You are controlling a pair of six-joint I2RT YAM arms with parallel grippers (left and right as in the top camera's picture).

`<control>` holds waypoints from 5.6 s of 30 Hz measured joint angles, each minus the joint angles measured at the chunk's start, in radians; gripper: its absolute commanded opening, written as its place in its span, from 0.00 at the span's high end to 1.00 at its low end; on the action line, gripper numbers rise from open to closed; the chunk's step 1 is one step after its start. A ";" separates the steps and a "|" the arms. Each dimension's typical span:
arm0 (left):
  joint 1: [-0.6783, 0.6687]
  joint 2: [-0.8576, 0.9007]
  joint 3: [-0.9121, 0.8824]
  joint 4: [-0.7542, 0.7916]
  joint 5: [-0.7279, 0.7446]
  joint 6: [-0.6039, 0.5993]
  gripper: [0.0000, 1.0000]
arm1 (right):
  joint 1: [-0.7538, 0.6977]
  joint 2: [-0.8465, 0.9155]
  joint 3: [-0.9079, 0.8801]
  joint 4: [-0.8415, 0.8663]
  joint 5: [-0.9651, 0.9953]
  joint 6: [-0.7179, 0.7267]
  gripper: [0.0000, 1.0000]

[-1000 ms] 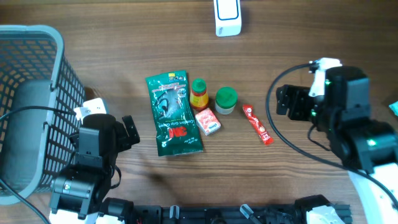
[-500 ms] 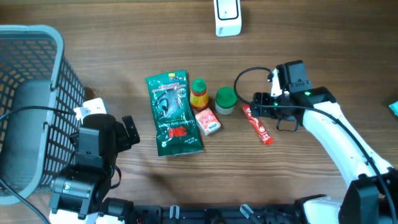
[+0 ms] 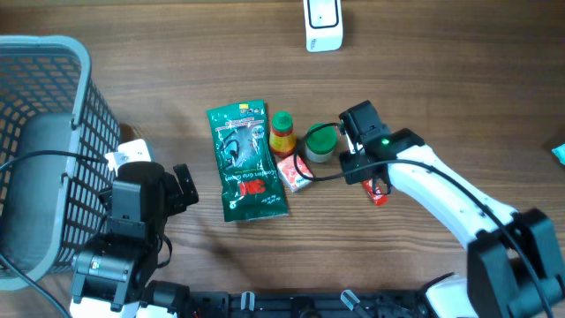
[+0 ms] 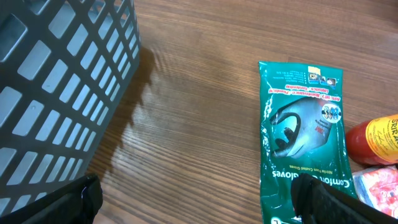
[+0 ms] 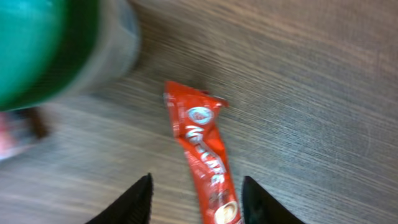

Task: Scan the item barcode
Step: 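Reach the right gripper to the red Nescafe sachet and grasp it, then lift the red sachet with the right gripper up to the scanner, then carry the sachet with the right gripper off to the right side, then reach the right gripper to the green-lidded jar and grasp it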

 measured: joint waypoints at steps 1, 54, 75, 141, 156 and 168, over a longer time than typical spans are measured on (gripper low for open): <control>0.000 0.000 0.000 0.000 0.000 0.000 0.00 | 0.000 0.033 0.000 -0.005 0.015 0.000 0.56; 0.000 0.000 0.000 -0.001 0.000 0.000 0.00 | -0.574 0.041 0.044 -0.204 -1.663 -0.360 0.95; 0.000 0.000 0.000 0.000 0.000 0.000 0.00 | -0.242 0.165 0.229 0.894 -0.404 0.051 0.95; 0.001 0.000 0.000 0.000 0.000 0.000 0.00 | -0.795 0.204 0.964 -0.886 -0.522 0.649 0.00; 0.001 0.000 0.000 0.000 0.000 0.000 0.00 | -0.050 0.210 0.731 -0.610 -0.455 1.323 0.00; 0.001 0.000 0.000 0.000 0.000 0.000 0.00 | -0.010 0.390 0.727 -0.412 -0.328 1.481 0.00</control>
